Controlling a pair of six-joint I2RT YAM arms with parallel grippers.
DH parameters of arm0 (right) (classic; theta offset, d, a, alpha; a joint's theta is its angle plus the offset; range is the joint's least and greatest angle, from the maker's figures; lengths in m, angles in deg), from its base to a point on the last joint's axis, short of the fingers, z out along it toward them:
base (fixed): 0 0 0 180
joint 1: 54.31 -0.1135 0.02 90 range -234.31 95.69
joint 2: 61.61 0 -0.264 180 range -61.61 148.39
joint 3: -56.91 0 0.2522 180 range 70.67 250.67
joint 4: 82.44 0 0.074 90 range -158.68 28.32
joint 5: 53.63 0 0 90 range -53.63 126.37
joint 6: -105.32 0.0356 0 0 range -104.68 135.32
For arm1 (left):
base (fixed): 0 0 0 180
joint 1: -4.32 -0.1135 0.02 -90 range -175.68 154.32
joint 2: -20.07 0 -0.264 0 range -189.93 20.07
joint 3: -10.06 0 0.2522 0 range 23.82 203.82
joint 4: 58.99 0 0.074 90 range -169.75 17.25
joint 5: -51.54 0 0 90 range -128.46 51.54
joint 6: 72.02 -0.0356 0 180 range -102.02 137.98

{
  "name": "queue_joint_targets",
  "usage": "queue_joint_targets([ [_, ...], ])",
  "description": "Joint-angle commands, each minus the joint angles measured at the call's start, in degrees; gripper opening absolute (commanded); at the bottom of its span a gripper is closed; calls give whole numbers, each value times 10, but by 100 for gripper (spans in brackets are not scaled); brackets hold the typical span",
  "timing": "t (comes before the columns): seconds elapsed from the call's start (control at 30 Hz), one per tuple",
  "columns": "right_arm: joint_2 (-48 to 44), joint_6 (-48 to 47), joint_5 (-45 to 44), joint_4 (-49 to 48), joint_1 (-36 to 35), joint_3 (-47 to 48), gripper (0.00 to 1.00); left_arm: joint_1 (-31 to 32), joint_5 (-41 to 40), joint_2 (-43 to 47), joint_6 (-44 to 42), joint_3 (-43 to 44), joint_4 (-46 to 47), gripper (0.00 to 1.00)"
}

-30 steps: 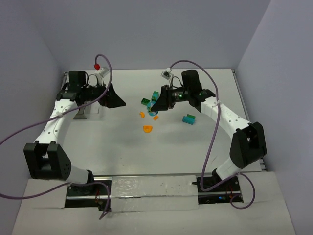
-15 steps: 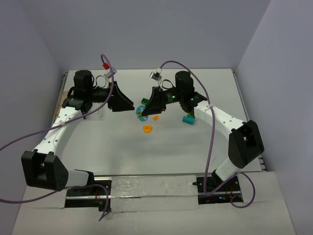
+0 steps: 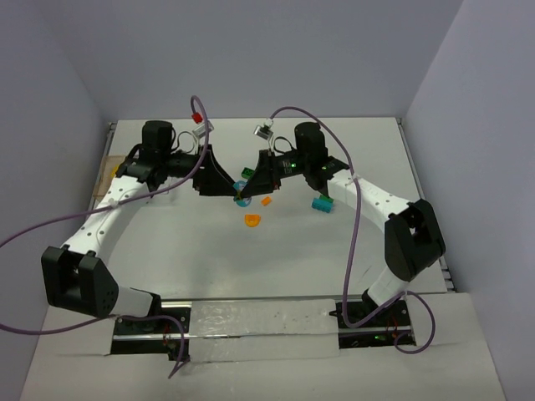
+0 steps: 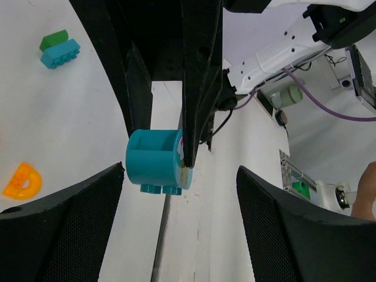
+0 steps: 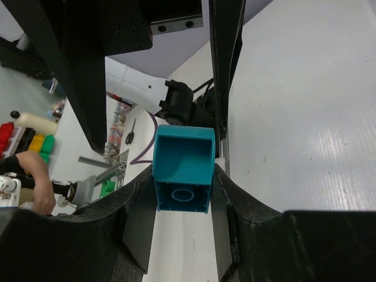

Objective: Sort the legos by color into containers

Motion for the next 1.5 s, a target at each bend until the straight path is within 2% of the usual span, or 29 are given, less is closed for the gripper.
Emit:
queue_joint_targets([
  [0.0, -7, -18, -1, 5, -2, 23, 0, 8, -1, -15, -33, 34, -38, 82],
  [0.03, -7, -20, -1, 8, -2, 24, 0, 8, 0, -17, -32, 35, -38, 81],
  [0.23, -8, -34, -8, 25, -3, 25, 0, 9, 28, -25, -29, 37, -37, 52],
  [0.37, -4, -56, -19, 65, -5, 38, 0, 10, 36, -29, -30, 38, -41, 45],
  [0.4, -3, -65, -24, 74, -6, 41, 0, 11, 36, -29, -30, 38, -40, 40],
  [0.47, 1, -80, -32, 98, -8, 51, 4, 13, 37, -32, -32, 40, -45, 22],
  [0.53, 3, -82, -34, 109, -9, 54, 16, 13, 36, -37, -42, 46, -63, 3],
  [0.57, 3, -84, -36, 114, -9, 55, 28, 13, 30, -36, -44, 48, -66, 1],
  [0.6, 3, -89, -37, 123, -9, 58, 36, 13, 25, -36, -45, 49, -68, 0],
  [0.63, 3, -92, -38, 128, -8, 59, 39, 13, 19, -34, -46, 49, -69, 0],
  [0.77, -4, -94, -48, 137, -8, 57, 79, 7, -8, -20, -68, 50, -98, 0],
  [0.83, -5, -102, -53, 149, -8, 61, 91, -3, -16, -19, -99, 54, -137, 0],
  [0.87, -6, -105, -56, 154, -7, 63, 100, -9, -17, -19, -105, 54, -151, 0],
  [1.0, -10, -116, -72, 173, 0, 64, 100, -72, -22, -13, -170, 48, -203, 0],
  [1.07, -11, -128, -98, 189, 9, 64, 100, -126, -68, -14, -192, 62, -232, 0],
  [1.2, -17, -167, -208, 258, 24, 80, 100, -230, -302, -32, -183, 114, -212, 0],
  [1.3, -23, -202, -269, 292, 29, 94, 100, -257, -504, -54, -177, 158, -182, 0],
  [1.47, -38, -236, -337, 330, 42, 107, 100, -275, -723, -141, -186, 233, -138, 0],
])
